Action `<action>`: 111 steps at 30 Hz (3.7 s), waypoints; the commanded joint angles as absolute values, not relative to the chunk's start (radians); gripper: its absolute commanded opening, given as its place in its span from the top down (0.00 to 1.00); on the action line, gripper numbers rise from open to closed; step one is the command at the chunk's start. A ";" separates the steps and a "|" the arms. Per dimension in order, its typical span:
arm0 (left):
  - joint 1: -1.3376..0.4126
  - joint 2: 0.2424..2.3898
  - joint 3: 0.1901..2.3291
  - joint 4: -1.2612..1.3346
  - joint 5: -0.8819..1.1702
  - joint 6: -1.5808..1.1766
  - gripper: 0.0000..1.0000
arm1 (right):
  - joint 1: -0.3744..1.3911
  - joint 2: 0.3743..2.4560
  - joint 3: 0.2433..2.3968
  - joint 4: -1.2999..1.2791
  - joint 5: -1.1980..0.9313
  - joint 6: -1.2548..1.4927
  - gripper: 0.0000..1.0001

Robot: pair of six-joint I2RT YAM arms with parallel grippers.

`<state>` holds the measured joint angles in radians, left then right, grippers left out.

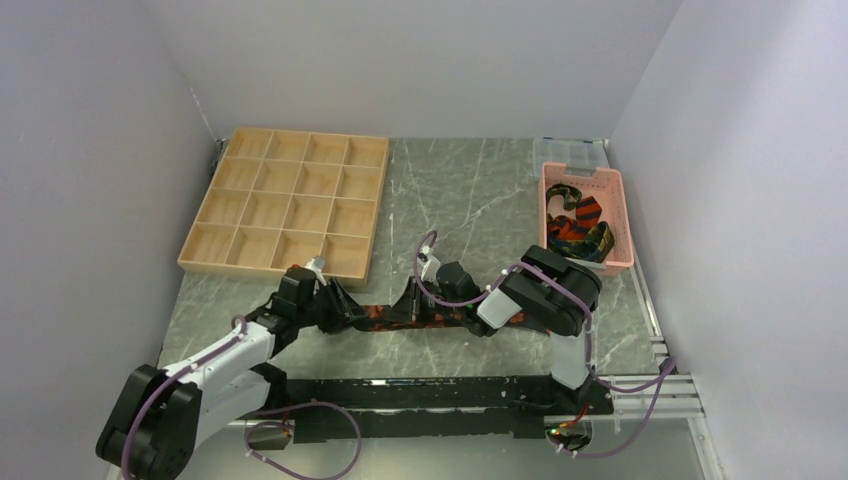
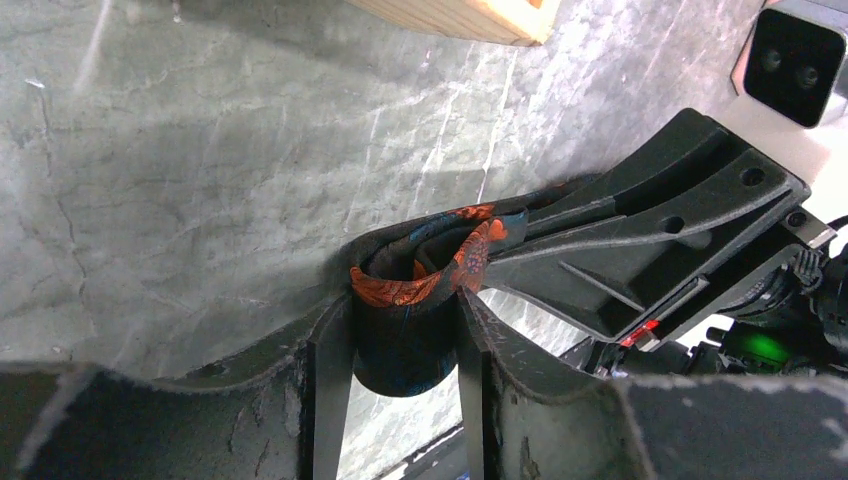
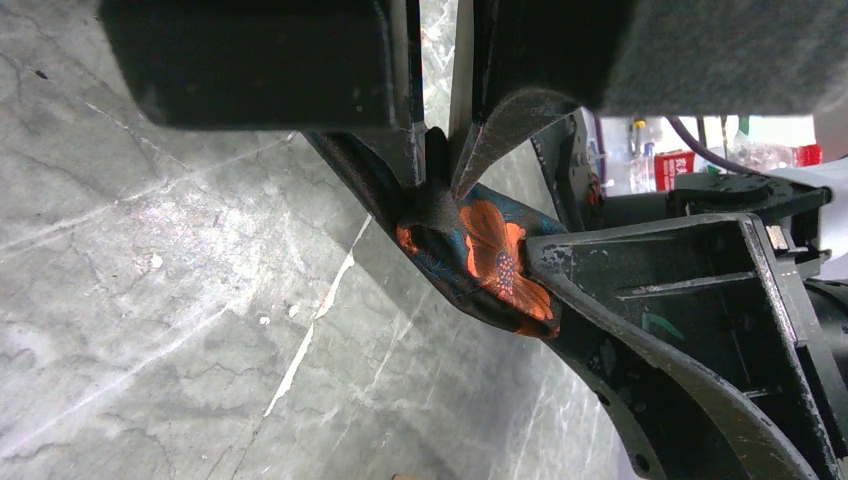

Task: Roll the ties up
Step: Roll the tie at the center of the board.

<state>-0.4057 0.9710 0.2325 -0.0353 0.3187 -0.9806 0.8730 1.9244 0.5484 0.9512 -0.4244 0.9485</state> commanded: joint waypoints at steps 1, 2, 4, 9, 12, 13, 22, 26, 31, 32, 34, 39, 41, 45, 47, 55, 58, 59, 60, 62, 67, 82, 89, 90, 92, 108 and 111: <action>-0.400 0.962 0.212 0.027 0.370 -0.941 0.56 | 0.867 1.967 0.511 0.786 -0.303 0.866 0.89; -0.400 0.953 0.206 0.019 0.366 -0.939 0.57 | 0.868 1.967 0.511 0.786 -0.304 0.865 0.89; -0.400 0.934 0.193 0.010 0.365 -0.938 0.57 | 0.868 1.965 0.509 0.789 -0.303 0.868 0.89; -0.400 0.909 0.161 0.017 0.382 -0.935 0.55 | 0.869 1.971 0.511 0.792 -0.304 0.870 0.89; -0.400 0.905 0.152 0.026 0.387 -0.930 0.60 | 0.870 1.968 0.511 0.789 -0.301 0.870 0.89; -0.400 0.903 0.153 0.023 0.386 -0.926 0.66 | 0.870 1.967 0.511 0.789 -0.301 0.868 0.89; -0.400 0.837 0.170 -0.090 0.330 -0.898 0.89 | 0.879 1.902 0.505 0.736 -0.268 0.851 0.79; -0.400 0.823 0.203 -0.156 0.295 -0.867 0.90 | 0.881 1.781 0.488 0.630 -0.212 0.830 0.53; -0.401 0.848 0.228 -0.189 0.266 -0.845 0.95 | 0.902 1.580 0.508 0.415 -0.107 0.749 0.45; -0.401 0.857 0.231 -0.185 0.265 -0.842 0.97 | 0.915 1.557 0.528 0.379 -0.095 0.728 0.48; -0.400 0.870 0.240 -0.186 0.256 -0.843 0.97 | 0.947 1.545 0.595 0.302 -0.078 0.685 0.63; -0.402 0.879 0.269 -0.207 0.244 -0.829 0.97 | 1.000 1.631 0.697 0.251 -0.089 0.655 0.81; -0.402 0.869 0.289 -0.236 0.238 -0.821 0.97 | 1.002 1.632 0.695 0.260 -0.088 0.664 0.82; -0.403 0.837 0.324 -0.309 0.208 -0.794 0.97 | 1.001 1.560 0.656 0.225 -0.046 0.660 0.82; -0.406 0.835 0.324 -0.308 0.207 -0.795 0.97 | 1.002 1.493 0.619 0.179 -0.010 0.656 0.82; -0.416 0.831 0.324 -0.315 0.182 -0.793 0.97 | 1.002 1.108 0.439 -0.299 0.310 0.925 0.88; -0.419 0.799 0.320 -0.341 0.158 -0.801 0.97 | 0.998 0.985 0.409 -0.463 0.376 1.049 0.74; -0.420 0.785 0.316 -0.351 0.143 -0.805 0.97 | 0.984 0.948 0.397 -0.492 0.376 1.080 0.62; -0.420 0.774 0.314 -0.362 0.132 -0.810 0.97 | 0.967 0.930 0.383 -0.504 0.363 1.099 0.55; -0.422 0.748 0.308 -0.385 0.111 -0.822 0.97 | 0.930 0.912 0.355 -0.504 0.342 1.136 0.48; -0.422 0.661 0.298 -0.451 0.055 -0.858 0.97 | 0.857 0.949 0.327 -0.434 0.342 1.170 0.39; -0.424 0.599 0.290 -0.501 0.002 -0.899 0.97 | 0.618 1.292 0.421 0.020 0.303 0.884 0.38; -0.426 0.606 0.291 -0.501 -0.031 -0.908 0.97 | 0.521 1.414 0.430 0.193 0.231 0.844 0.38; -0.427 0.615 0.293 -0.499 -0.029 -0.906 0.97 | 0.518 1.410 0.438 0.182 0.223 0.831 0.38; -0.426 0.634 0.297 -0.494 -0.028 -0.902 0.97 | 0.519 1.349 0.436 0.156 0.222 0.801 0.38; -0.430 0.663 0.304 -0.469 -0.010 -0.887 0.97 | 0.415 1.248 0.469 0.049 0.220 0.808 0.42; -0.430 0.657 0.311 -0.471 -0.009 -0.876 0.97 | 0.415 1.260 0.516 0.072 0.180 0.767 0.48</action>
<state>-0.4263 0.6609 0.2958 -0.4911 -0.0055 -0.8993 0.4183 1.2465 0.4385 0.0055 0.2184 0.8112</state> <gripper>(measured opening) 0.203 0.555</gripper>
